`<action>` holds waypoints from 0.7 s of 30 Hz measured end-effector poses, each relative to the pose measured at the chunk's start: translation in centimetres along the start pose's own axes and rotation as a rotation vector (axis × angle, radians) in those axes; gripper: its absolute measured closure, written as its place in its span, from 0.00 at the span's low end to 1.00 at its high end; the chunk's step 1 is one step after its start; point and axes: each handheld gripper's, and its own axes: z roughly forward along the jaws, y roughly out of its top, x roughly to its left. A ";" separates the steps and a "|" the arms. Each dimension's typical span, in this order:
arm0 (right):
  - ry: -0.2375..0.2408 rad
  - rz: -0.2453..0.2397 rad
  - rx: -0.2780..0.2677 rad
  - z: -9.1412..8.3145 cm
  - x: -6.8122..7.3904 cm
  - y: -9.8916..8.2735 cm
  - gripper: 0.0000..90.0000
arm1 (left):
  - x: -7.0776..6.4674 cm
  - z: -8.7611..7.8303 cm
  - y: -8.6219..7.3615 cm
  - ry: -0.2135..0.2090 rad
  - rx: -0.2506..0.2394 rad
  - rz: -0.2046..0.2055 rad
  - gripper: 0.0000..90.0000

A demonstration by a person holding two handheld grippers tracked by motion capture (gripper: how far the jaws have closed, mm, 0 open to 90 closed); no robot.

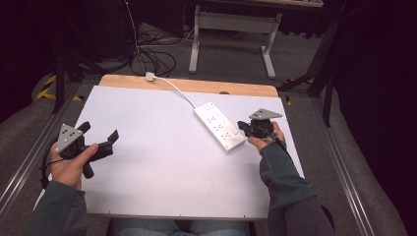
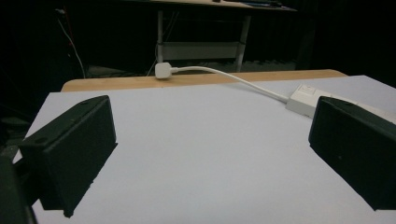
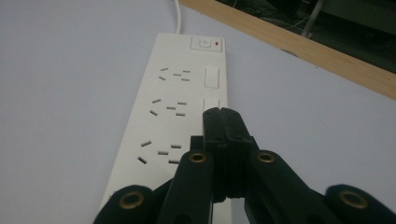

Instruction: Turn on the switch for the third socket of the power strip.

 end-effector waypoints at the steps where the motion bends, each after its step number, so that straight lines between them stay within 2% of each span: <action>1: 0.001 0.003 -0.003 -0.2 0.0 0.0 1.00 | 0.0 0.0 0.0 0.000 -0.001 -0.001 0.01; 21: 0.002 0.056 -0.090 -3.5 -0.5 -0.7 1.00 | -0.1 0.1 0.1 -0.004 -0.002 -0.002 0.01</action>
